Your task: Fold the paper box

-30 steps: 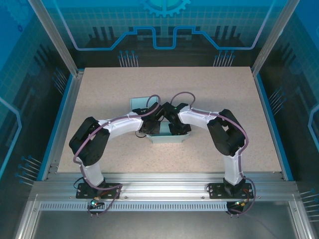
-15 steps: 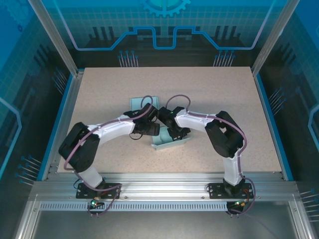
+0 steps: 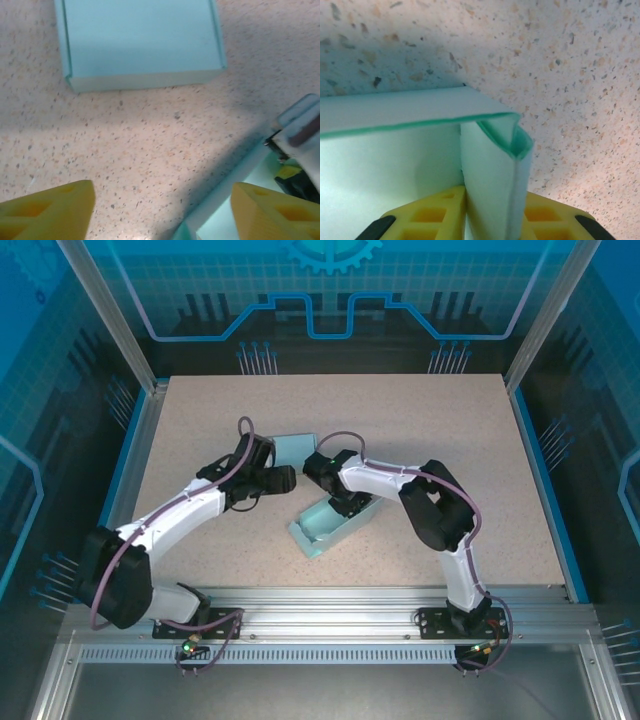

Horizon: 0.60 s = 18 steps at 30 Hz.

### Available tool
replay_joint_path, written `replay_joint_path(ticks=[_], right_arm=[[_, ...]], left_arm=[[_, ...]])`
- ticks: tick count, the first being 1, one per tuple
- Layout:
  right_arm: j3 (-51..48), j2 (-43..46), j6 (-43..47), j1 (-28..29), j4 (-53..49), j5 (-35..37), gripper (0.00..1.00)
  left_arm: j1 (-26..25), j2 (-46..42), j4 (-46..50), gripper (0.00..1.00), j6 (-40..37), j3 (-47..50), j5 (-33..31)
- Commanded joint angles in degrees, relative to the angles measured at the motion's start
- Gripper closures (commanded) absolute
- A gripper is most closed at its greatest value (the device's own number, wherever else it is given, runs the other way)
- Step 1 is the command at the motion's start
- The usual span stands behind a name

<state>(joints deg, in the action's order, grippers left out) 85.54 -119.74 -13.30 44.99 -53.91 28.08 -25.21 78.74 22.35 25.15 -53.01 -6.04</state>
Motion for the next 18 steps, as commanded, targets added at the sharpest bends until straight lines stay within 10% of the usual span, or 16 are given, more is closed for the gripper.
replay_joint_path(ticks=[1,18], right_arm=[[2.2,-1.5,2.7,0.5,-2.9,-0.4,0.74],[8.2,8.8,7.4,0.5,1.2,-3.4,0.32]], left_arm=[[0.3,0.4,-1.9,0.32,1.0,2.4,1.0],[0.3,3.7,-3.4,0.50,-0.2,2.3,3.9]])
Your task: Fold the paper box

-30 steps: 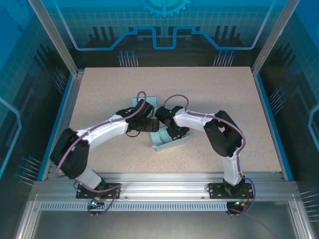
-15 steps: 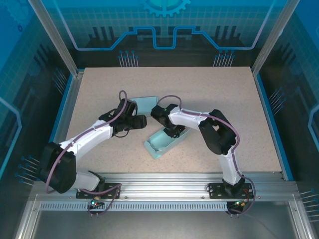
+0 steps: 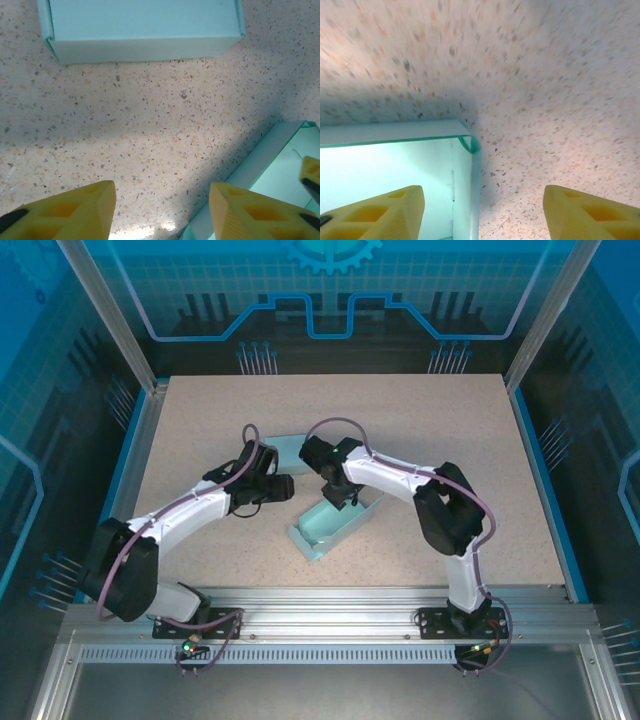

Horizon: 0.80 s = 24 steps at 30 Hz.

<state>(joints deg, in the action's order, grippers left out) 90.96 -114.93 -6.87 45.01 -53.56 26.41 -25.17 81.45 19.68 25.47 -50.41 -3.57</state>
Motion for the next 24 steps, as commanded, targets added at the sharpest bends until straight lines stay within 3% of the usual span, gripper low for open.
replay_joint_path(ticks=[1,6,11,17,24], right_arm=[[3.4,4.8,1.2,0.5,1.1,-2.1,0.32],[4.7,11.2,-0.8,1.0,0.5,-1.0,0.33],[-2.2,26.9,-7.9,2.5,0.6,4.2,0.39],[-19.1,50.6,-22.6,3.1,-4.3,7.4,0.50],[-44.5,68.4,-37.8,3.1,0.6,-4.2,0.61]], left_arm=[[0.2,1.3,-0.6,0.53,-0.6,-0.1,1.3],[0.2,3.2,-0.1,0.60,-1.5,0.5,1.0],[0.2,6.3,-0.3,0.65,-2.0,1.3,1.6],[0.0,10.0,-2.0,0.69,-1.9,1.2,2.3],[-0.5,11.3,-4.8,0.75,-0.7,3.8,3.0]])
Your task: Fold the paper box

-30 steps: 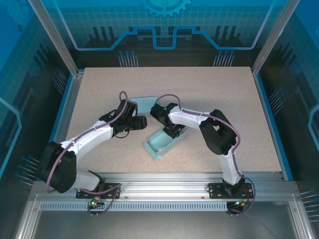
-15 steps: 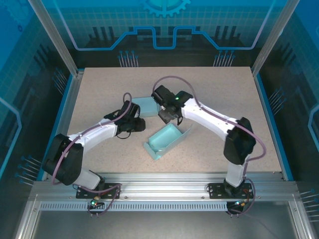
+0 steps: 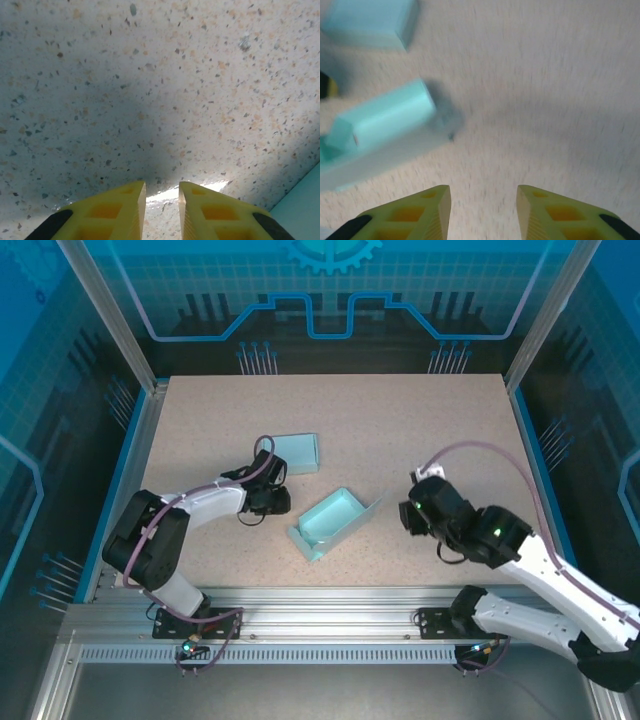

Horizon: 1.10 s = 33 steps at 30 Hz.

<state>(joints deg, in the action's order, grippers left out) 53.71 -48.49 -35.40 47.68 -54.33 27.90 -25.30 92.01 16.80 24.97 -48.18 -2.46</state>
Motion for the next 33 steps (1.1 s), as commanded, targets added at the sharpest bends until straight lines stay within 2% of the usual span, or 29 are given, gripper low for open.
replay_joint_path(ticks=[1,6,13,22,26,28,33], right_arm=[[-10.8,3.3,-10.5,0.5,4.7,-8.3,0.61],[-24.0,1.4,-14.0,-1.9,23.7,-18.9,0.60],[-27.9,-9.0,-11.8,-9.4,38.2,-26.2,0.59],[-24.1,-21.6,-7.3,-16.0,46.8,-31.2,0.57],[-21.4,-25.4,-3.7,-21.8,48.6,-34.8,0.57],[-18.7,-28.5,-1.3,-24.8,49.2,-37.4,0.57],[-9.9,-38.2,2.6,-27.5,49.9,-41.6,0.57]], left_arm=[[-0.7,1.0,-2.0,0.76,0.0,1.8,1.9],[-2.9,1.5,-3.0,0.77,1.6,3.2,1.8],[-7.2,0.4,-6.9,0.79,6.6,5.1,2.6],[-12.5,-0.2,-12.9,0.79,14.2,5.7,3.3],[-14.2,-0.3,-17.2,0.78,17.7,6.9,4.0],[-15.0,0.2,-19.1,0.77,19.1,7.0,4.3],[-17.2,2.7,-23.5,0.76,20.9,5.5,5.0]])
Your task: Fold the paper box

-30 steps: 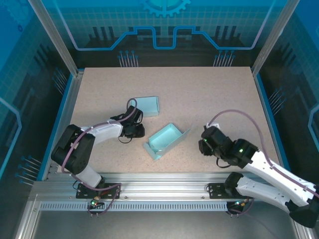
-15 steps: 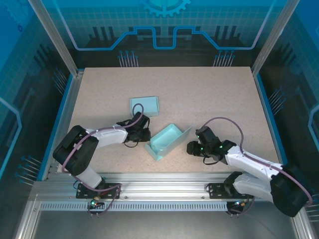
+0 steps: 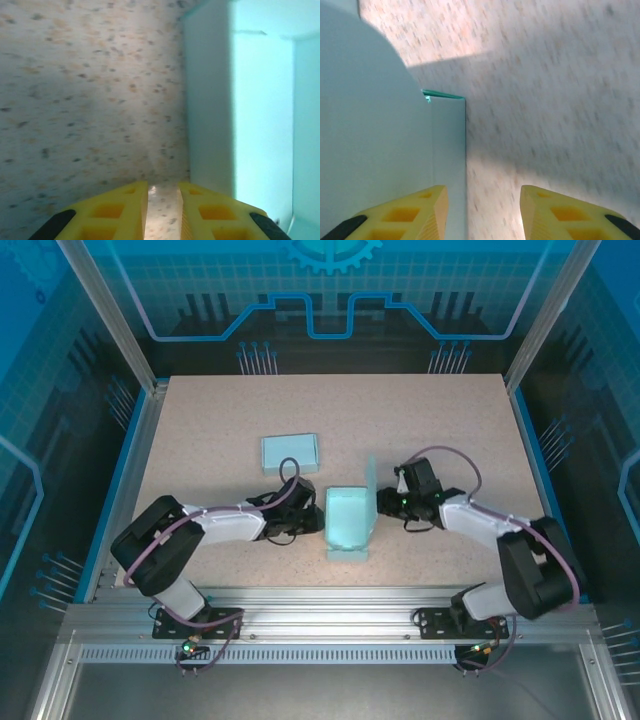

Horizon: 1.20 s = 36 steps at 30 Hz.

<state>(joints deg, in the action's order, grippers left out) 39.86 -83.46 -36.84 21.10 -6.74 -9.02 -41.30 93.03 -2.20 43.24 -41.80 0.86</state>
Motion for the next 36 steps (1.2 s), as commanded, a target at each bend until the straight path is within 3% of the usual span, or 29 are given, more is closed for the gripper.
replay_joint_path(ticks=[1,5,10,14,17,22,28,31,36], right_arm=[[6.0,-5.5,4.8,-1.4,2.3,-5.5,0.56],[14.7,-11.8,7.9,-4.4,-1.0,-6.9,0.56],[18.8,-11.7,9.7,-10.3,-7.0,-4.6,0.55],[15.7,-3.7,9.3,-12.8,-11.1,0.7,0.50],[11.8,4.3,7.1,-13.2,-14.4,4.6,0.48],[0.8,21.0,1.7,-13.3,-19.3,7.7,0.41],[-11.6,39.2,-5.8,-12.9,-19.8,-2.3,0.32],[-16.5,43.9,-10.9,-11.9,-18.1,-7.8,0.28],[-24.0,48.4,-18.1,-8.5,-11.1,-10.2,0.21]], left_arm=[[-1.6,2.2,-5.6,0.76,3.0,-1.2,1.9],[-2.3,2.2,-6.4,0.74,3.2,-1.3,1.8],[-2.3,-5.9,1.6,0.72,-0.6,0.8,-7.3],[-2.2,-12.1,7.5,0.58,-7.5,0.6,-16.3],[-1.9,-11.9,10.2,0.48,-16.0,-3.6,-18.5],[-0.9,-5.5,9.3,0.49,-24.7,-9.5,-20.8],[1.4,2.2,5.2,0.52,-29.1,-13.2,-18.9],[1.7,5.1,5.1,0.54,-30.6,-15.2,-19.0],[1.6,8.7,4.1,0.60,-31.1,-16.9,-19.2]])
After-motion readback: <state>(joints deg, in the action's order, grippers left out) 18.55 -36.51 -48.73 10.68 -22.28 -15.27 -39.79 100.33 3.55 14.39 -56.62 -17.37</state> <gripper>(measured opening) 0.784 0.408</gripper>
